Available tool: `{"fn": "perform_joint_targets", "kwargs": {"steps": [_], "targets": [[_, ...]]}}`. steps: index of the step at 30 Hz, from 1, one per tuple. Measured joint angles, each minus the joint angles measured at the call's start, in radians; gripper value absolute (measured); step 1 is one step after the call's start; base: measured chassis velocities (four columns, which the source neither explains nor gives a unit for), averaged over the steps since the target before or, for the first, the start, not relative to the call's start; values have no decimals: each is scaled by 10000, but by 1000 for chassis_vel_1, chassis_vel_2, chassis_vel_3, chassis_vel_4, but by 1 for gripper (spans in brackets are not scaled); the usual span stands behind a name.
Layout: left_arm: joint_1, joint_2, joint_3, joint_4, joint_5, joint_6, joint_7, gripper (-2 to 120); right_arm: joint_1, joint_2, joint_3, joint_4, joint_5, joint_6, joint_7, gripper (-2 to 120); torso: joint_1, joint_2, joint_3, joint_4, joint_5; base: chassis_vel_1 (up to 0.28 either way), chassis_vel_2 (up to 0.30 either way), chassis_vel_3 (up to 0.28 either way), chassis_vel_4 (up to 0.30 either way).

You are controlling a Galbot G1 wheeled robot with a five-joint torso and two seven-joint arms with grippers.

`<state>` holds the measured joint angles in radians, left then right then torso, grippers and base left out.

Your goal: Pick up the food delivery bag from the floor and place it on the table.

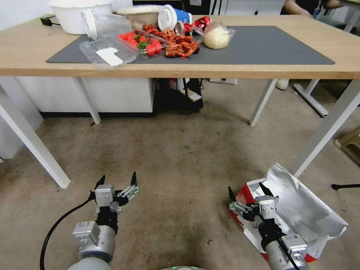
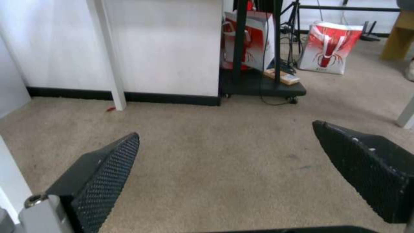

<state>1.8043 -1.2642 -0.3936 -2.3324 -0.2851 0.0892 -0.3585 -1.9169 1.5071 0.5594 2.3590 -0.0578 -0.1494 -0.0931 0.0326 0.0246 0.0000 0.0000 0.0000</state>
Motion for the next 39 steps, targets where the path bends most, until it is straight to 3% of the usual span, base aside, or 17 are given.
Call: {"fn": "perform_joint_targets", "kwargs": {"steps": [8,14,20,21,24,29,32,39], "targets": [[-24,13,-66,14,62,-27,57,100,188,-355,233,16,366,15,-17,100,4,28,0,-1,0,0,0,0,0],[-30,42,-114,36,114,-36,69,100,870,-1681,1186,-345,1212,125,-354,100,9,46,0,-1,2,0,0,0,0],[-1,69,-192,1,122,-57,64,100,2116,-3702,2565,-2014,2890,16,-721,100,12,59,0,1,5,0,0,0,0],[-1,69,-192,1,122,-57,64,100,2116,-3702,2565,-2014,2890,16,-721,100,12,59,0,1,5,0,0,0,0],[46,40,-146,2,187,-79,68,100,2865,-4672,2916,-2858,3701,-76,-1067,100,13,66,0,-1,1,0,0,0,0],[85,-71,-49,15,337,-107,75,100,3733,-5668,2824,-4014,4099,62,-1706,100,14,70,0,1,0,0,0,0,0],[129,-133,-26,80,398,-222,74,100,4472,-6464,2326,-5322,4137,361,-2325,100,14,74,0,1,3,0,0,0,0],[167,-141,-82,208,404,-408,52,100,5358,-7284,1824,-7117,3773,1026,-3302,100,16,79,0,1,-2,0,0,0,0]]}}
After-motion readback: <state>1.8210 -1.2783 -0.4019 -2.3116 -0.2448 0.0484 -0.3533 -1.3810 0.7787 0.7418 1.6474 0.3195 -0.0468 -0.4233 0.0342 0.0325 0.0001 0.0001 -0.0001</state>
